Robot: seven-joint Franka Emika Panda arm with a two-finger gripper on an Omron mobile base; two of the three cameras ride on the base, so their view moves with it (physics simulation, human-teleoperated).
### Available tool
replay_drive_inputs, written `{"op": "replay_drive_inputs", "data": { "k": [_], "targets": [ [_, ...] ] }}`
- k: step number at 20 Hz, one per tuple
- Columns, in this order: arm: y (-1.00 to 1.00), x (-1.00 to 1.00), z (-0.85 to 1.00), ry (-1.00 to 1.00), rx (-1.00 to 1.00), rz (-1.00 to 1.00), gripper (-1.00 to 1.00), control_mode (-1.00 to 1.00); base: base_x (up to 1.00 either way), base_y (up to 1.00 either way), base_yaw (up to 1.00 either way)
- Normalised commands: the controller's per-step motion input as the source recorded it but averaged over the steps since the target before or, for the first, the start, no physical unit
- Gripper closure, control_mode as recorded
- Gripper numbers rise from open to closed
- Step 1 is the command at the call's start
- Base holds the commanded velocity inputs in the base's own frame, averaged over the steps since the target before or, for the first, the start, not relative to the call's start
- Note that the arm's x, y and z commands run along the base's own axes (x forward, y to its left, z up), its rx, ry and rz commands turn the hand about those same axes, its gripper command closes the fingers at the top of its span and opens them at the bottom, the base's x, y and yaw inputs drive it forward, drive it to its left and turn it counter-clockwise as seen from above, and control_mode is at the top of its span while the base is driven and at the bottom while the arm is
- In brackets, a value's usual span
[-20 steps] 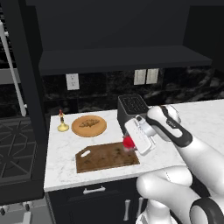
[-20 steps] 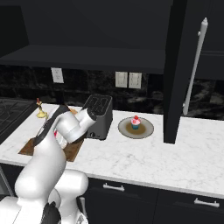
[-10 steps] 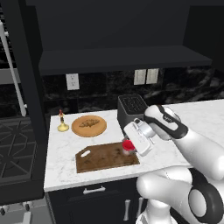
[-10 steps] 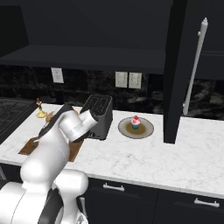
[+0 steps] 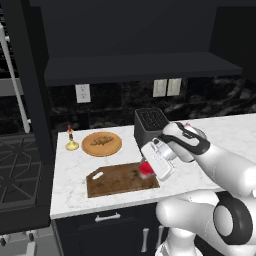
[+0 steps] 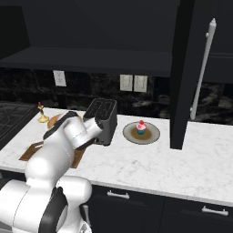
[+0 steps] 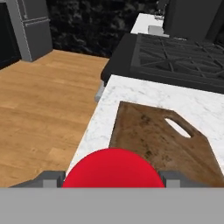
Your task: From the different types of pastries on the counter, select a croissant and place it on the cutting board. Then retrieve a jar of jam from the cabinet and place it alongside the croissant on the cutting board.
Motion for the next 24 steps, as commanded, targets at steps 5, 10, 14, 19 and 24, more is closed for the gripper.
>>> {"op": "replay_drive_inputs", "data": {
  "k": [5,10,14,19,24],
  "targets": [
    [0.0,0.09,-0.11,-0.09,0.0,0.0,1.0,-1.0,0.0,0.0,0.0],
    [0.03,0.36,-0.04,-0.04,0.0,0.0,1.0,-1.0,0.0,0.0,0.0],
    [0.02,0.52,-0.12,-0.02,0.0,0.0,1.0,-1.0,0.0,0.0,0.0],
    [0.0,0.41,-0.14,-0.01,0.0,0.0,1.0,-1.0,0.0,0.0,0.0],
    [0.0,0.04,-0.12,0.06,0.0,0.0,1.0,-1.0,0.0,0.0,0.0]
  ]
}}
